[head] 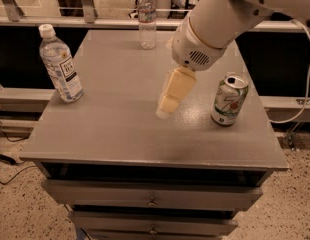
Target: Move blue plastic bottle near 7up can
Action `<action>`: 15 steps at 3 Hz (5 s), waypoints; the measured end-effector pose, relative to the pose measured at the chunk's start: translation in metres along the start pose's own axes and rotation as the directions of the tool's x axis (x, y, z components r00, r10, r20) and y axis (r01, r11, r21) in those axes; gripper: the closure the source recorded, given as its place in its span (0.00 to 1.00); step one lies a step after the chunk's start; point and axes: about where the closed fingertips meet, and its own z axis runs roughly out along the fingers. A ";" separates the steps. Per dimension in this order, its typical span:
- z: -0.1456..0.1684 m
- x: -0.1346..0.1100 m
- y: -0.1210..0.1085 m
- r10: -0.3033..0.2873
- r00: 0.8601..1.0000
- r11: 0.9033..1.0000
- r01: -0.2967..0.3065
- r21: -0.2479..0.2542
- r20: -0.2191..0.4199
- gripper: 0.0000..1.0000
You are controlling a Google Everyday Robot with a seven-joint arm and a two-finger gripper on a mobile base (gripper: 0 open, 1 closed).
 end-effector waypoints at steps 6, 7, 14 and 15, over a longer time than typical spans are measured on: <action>0.106 -0.186 -0.065 0.023 0.831 0.993 0.047 -0.110 0.556 0.00; 0.118 -0.223 -0.065 0.052 0.787 0.987 0.055 -0.153 0.615 0.00; 0.044 -0.071 -0.124 0.183 0.858 0.971 -0.234 0.049 0.480 1.00; 0.016 -0.013 -0.130 0.245 0.870 0.946 -0.312 0.093 0.427 1.00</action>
Offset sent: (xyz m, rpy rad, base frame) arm 0.0099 0.0041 -0.0025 0.1058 0.0164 -0.0193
